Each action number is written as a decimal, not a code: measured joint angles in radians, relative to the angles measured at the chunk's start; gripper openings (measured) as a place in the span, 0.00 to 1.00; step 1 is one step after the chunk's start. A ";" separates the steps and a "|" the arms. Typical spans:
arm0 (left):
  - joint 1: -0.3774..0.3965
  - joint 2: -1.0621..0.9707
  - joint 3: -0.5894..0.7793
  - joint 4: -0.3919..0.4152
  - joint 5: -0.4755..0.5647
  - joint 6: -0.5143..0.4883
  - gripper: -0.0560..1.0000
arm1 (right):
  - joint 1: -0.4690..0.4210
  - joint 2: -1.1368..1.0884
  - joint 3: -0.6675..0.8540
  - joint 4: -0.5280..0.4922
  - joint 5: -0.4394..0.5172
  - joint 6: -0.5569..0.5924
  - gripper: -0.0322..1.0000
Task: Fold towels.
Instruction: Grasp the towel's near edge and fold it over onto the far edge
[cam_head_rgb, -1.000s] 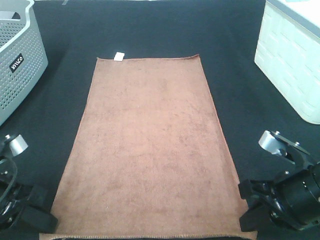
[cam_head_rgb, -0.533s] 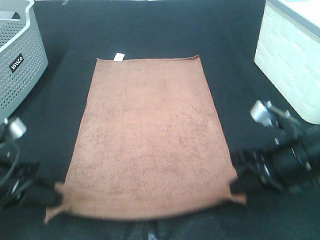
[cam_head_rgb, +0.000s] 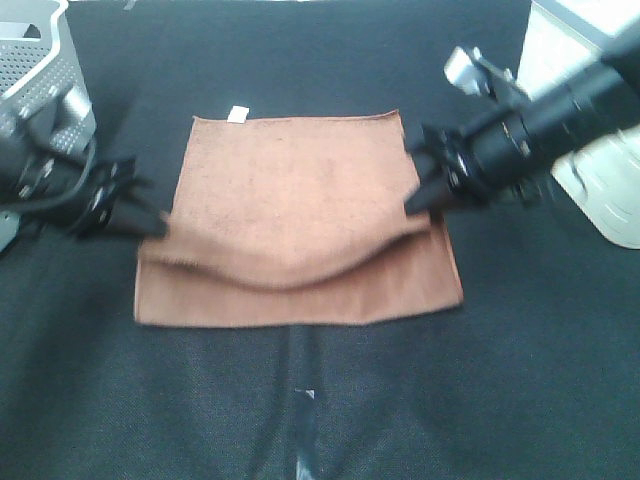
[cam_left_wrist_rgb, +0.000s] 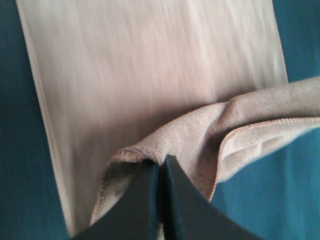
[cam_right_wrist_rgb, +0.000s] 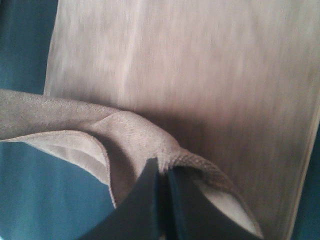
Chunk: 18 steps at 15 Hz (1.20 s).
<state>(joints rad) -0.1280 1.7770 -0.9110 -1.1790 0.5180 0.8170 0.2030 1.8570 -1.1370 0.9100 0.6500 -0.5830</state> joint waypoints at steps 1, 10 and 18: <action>0.000 0.044 -0.072 0.002 -0.008 -0.010 0.05 | 0.000 0.040 -0.087 -0.048 0.013 0.042 0.03; 0.000 0.295 -0.575 0.014 -0.231 -0.017 0.05 | 0.000 0.469 -0.949 -0.341 0.133 0.254 0.03; 0.000 0.637 -0.964 0.015 -0.315 -0.016 0.05 | 0.000 0.685 -1.141 -0.410 -0.113 0.249 0.03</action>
<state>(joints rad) -0.1280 2.4140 -1.8750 -1.1640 0.2030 0.8010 0.2030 2.5420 -2.2780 0.5000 0.5370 -0.3340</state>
